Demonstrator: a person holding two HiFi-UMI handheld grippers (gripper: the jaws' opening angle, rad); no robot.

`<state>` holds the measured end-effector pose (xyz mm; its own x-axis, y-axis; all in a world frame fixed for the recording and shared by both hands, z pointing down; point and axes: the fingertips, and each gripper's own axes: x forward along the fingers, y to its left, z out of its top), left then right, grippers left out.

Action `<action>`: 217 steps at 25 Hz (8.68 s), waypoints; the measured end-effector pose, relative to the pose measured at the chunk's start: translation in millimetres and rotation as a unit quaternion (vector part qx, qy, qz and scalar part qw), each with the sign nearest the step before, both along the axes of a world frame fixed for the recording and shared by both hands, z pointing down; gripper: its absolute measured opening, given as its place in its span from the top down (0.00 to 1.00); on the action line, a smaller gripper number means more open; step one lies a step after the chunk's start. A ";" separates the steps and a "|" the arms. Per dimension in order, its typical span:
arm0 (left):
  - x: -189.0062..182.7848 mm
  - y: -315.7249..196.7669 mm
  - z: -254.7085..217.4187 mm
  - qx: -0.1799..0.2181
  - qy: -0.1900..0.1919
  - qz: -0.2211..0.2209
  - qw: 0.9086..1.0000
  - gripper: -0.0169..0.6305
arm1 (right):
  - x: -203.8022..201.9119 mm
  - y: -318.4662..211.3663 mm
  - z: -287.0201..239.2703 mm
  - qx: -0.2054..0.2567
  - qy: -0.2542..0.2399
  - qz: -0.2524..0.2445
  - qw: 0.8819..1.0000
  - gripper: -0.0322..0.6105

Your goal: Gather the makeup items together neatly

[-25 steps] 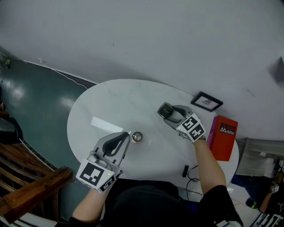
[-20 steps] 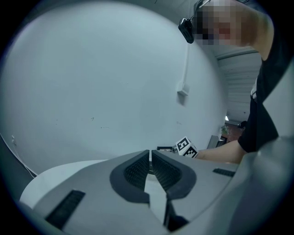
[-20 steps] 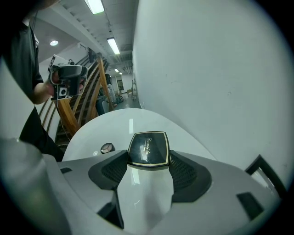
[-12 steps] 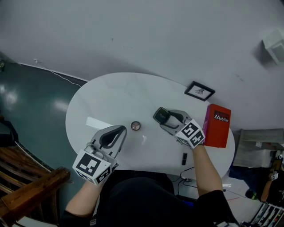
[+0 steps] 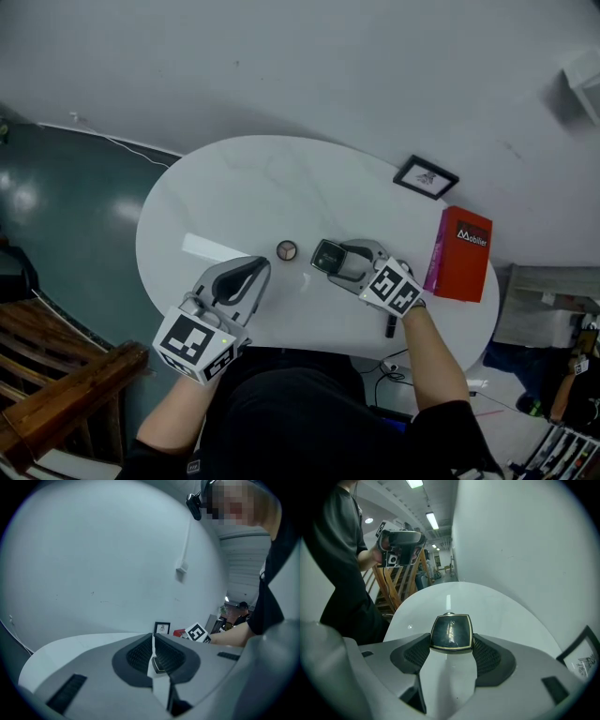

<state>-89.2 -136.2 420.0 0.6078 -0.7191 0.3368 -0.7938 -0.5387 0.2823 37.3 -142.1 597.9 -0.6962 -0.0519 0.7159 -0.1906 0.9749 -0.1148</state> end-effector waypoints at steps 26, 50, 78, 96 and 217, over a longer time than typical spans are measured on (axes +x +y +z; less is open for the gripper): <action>-2.1 14.3 28.8 -0.060 -0.018 -0.044 0.997 0.93 | 5.4 -7.4 66.9 -0.012 0.063 -0.152 0.986 0.51; 10.8 22.3 16.8 -0.042 -0.005 -0.011 0.999 0.93 | 24.5 -6.2 31.7 0.027 0.047 -0.107 0.993 0.51; 58.9 95.7 -45.4 0.082 -0.002 0.117 0.990 0.93 | 54.8 94.6 -194.3 0.142 -0.169 0.245 0.944 0.84; 181.2 88.3 -2.1 0.006 -0.009 0.163 0.987 0.93 | 183.3 103.6 -73.8 -0.037 -0.158 0.420 0.893 0.72; 7.2 7.9 25.6 -0.034 -0.005 0.030 0.999 0.93 | 82.9 2.0 71.2 -0.147 -0.014 0.489 0.860 0.76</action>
<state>-82.0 -128.3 445.7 0.6456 -0.6568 0.3897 -0.7635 -0.5656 0.3116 120.2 -140.1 669.1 -0.4396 -0.4415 0.7822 -0.8958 0.2792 -0.3458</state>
